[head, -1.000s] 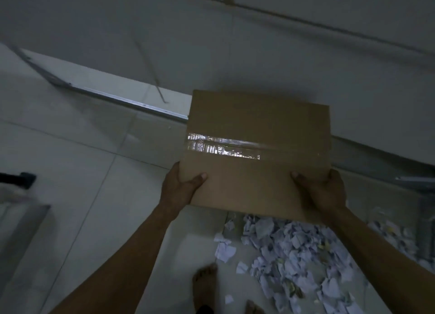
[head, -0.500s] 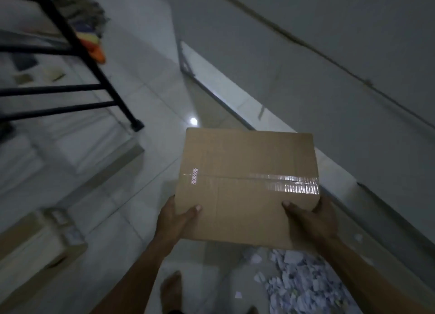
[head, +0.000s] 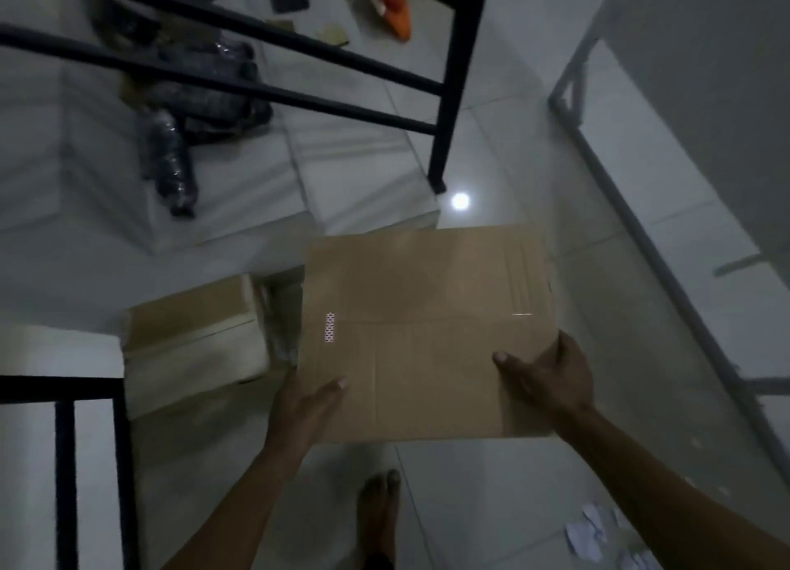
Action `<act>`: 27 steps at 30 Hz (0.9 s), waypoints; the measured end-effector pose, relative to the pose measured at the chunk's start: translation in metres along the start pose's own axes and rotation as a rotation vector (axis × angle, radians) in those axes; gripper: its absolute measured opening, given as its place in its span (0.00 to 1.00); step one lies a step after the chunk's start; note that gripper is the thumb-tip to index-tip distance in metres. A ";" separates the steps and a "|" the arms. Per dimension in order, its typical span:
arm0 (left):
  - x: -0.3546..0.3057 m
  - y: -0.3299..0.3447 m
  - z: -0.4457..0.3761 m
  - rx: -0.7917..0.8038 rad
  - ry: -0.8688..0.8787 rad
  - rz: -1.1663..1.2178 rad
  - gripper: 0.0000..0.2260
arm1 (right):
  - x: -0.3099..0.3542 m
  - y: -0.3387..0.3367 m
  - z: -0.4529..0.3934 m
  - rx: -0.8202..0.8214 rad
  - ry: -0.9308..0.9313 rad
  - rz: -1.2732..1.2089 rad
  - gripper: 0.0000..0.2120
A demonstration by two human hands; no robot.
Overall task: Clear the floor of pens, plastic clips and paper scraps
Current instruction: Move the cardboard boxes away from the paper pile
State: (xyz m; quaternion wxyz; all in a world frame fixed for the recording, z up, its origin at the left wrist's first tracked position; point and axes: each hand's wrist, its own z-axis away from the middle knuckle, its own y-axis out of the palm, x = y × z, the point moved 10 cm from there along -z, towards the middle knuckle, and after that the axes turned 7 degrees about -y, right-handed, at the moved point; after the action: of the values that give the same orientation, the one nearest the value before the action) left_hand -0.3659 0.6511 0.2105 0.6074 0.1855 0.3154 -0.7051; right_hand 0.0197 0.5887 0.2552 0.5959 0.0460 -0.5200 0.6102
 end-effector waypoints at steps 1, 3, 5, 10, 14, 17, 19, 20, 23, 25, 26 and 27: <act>-0.001 -0.013 -0.013 -0.012 0.003 0.008 0.20 | 0.011 0.021 -0.009 0.020 -0.013 0.016 0.47; 0.001 -0.033 -0.036 -0.023 -0.018 0.026 0.18 | 0.031 0.058 -0.025 0.059 -0.041 0.042 0.47; 0.010 -0.054 -0.062 -0.048 -0.042 0.056 0.24 | 0.044 0.093 -0.043 0.096 -0.059 0.081 0.47; 0.031 -0.083 -0.112 -0.099 -0.066 0.092 0.28 | 0.063 0.159 -0.082 0.139 -0.108 0.138 0.47; 0.042 -0.089 -0.149 -0.129 -0.075 0.049 0.25 | 0.066 0.198 -0.115 0.186 -0.123 0.178 0.47; 0.040 -0.089 -0.162 -0.159 -0.061 -0.006 0.26 | 0.064 0.210 -0.131 0.183 -0.136 0.173 0.48; 0.039 -0.089 -0.167 -0.184 -0.050 -0.055 0.25 | 0.059 0.214 -0.139 0.181 -0.141 0.185 0.48; 0.040 -0.090 -0.168 -0.189 -0.047 -0.075 0.25 | 0.058 0.215 -0.140 0.182 -0.146 0.183 0.49; 0.042 -0.093 -0.170 -0.211 -0.028 -0.111 0.26 | 0.056 0.217 -0.142 0.191 -0.155 0.181 0.49; 0.042 -0.093 -0.170 -0.223 -0.024 -0.107 0.26 | 0.055 0.218 -0.144 0.191 -0.154 0.186 0.49; 0.044 -0.092 -0.170 -0.226 -0.030 -0.092 0.26 | 0.056 0.219 -0.145 0.190 -0.154 0.192 0.48; 0.046 -0.092 -0.171 -0.230 -0.035 -0.084 0.27 | 0.056 0.219 -0.145 0.186 -0.155 0.201 0.48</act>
State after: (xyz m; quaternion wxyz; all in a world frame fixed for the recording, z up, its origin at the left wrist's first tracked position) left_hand -0.4851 0.7376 0.0762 0.6002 0.0890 0.3908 -0.6922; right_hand -0.0841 0.7818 0.0996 0.4831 0.0956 -0.5077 0.7069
